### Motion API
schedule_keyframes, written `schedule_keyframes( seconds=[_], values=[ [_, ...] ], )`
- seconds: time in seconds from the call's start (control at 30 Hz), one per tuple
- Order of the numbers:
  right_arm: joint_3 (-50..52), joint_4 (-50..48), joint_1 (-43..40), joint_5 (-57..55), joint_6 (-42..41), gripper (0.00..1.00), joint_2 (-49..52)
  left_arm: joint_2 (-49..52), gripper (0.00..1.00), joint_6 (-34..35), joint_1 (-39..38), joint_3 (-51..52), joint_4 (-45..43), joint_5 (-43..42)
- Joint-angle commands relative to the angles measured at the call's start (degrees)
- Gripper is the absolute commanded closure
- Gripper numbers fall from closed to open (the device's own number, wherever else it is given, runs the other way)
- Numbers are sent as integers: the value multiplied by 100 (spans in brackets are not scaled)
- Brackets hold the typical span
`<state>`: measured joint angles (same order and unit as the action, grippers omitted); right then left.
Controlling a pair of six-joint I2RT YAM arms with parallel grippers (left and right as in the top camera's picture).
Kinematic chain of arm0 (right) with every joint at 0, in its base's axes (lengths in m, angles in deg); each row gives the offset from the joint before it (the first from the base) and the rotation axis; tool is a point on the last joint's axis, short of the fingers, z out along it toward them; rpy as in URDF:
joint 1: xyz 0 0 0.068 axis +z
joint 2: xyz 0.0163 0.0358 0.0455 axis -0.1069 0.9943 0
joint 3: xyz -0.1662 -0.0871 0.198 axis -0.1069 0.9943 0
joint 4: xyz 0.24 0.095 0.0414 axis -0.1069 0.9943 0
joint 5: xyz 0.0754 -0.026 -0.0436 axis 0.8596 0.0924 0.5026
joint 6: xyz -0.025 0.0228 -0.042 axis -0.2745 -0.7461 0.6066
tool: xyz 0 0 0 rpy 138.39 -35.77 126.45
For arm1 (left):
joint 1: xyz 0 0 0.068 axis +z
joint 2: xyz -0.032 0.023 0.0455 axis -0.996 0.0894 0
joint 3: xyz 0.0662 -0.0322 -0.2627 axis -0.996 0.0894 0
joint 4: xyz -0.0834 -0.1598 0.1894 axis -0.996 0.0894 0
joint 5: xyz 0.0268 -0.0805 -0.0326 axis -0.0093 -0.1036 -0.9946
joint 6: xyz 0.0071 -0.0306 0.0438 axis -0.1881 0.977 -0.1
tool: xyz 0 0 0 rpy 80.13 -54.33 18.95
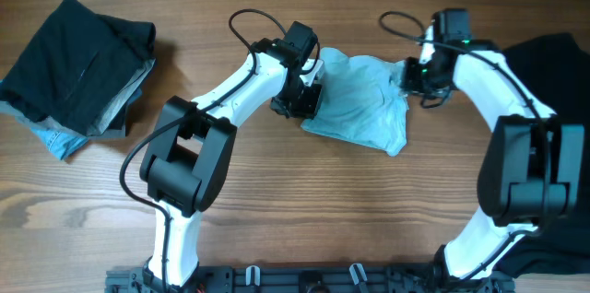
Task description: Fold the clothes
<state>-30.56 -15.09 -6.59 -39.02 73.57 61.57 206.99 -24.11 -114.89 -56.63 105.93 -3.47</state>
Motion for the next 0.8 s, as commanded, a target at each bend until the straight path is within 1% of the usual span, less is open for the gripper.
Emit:
schedule_keyframes(
  seconds=[0.0,0.03,0.07,0.1,0.13,0.17,0.2,0.23,0.27,0.3,0.33,0.37,0.4,0.5,0.53,0.57,0.6,0.63,0.67,0.7,0.73,0.77],
  values=[
    [-188,153,-358,-393,-308,78,92,-63,94,-13,31,39,48,-2],
    [-188,221,-468,-367,-393,73,90,-63,94,-13,31,39,52,-2],
    [-188,258,-555,-96,-245,66,74,-63,93,-11,31,39,68,-4],
    [-188,275,-599,214,37,64,59,-63,84,-11,31,39,101,-7],
    [-188,321,-629,1104,726,62,-13,-72,83,-9,31,26,175,-83],
    [-188,374,-627,1952,1250,62,-85,-111,78,-11,50,-13,284,-249],
    [-186,529,-573,3259,1740,64,-181,-264,60,-11,157,-199,522,-695],
    [-186,592,-514,3388,1635,72,-186,-396,55,-11,247,-321,564,-918],
    [-120,621,-393,3110,1316,83,-181,-570,49,-9,350,-428,560,-1093],
    [-50,621,-302,2691,1012,87,-179,-737,45,-7,442,-487,542,-1152],
    [66,619,-173,1794,452,94,-173,-953,51,-7,549,-496,522,-1163],
    [175,592,-101,1064,-70,96,-164,-1036,88,4,595,-496,540,-1167],
    [284,531,-70,688,-354,96,-164,-1051,96,37,599,-496,573,-1169],
    [708,120,-79,245,-822,94,-164,-920,96,33,352,-483,645,-1202],
    [737,63,-81,212,-809,93,-164,-859,96,33,269,-483,592,-1143],
    [737,-2,-79,291,-702,90,-164,-807,87,37,190,-483,492,-1139],
    [734,-101,-79,608,-295,81,-166,-776,76,37,149,-483,407,-1141],
    [726,-173,-79,1119,199,66,-166,-758,68,33,125,-483,341,-1095],
    [719,-188,-79,1558,518,57,-188,-758,40,33,127,-483,302,-809],
    [719,-188,-79,1832,708,53,-210,-758,34,31,127,-483,280,-457],
    [719,-190,-79,2046,767,47,-264,-754,24,31,127,-483,203,282],
    [719,-190,-79,2063,756,44,-295,-745,13,28,127,-483,120,555]
  ],
)
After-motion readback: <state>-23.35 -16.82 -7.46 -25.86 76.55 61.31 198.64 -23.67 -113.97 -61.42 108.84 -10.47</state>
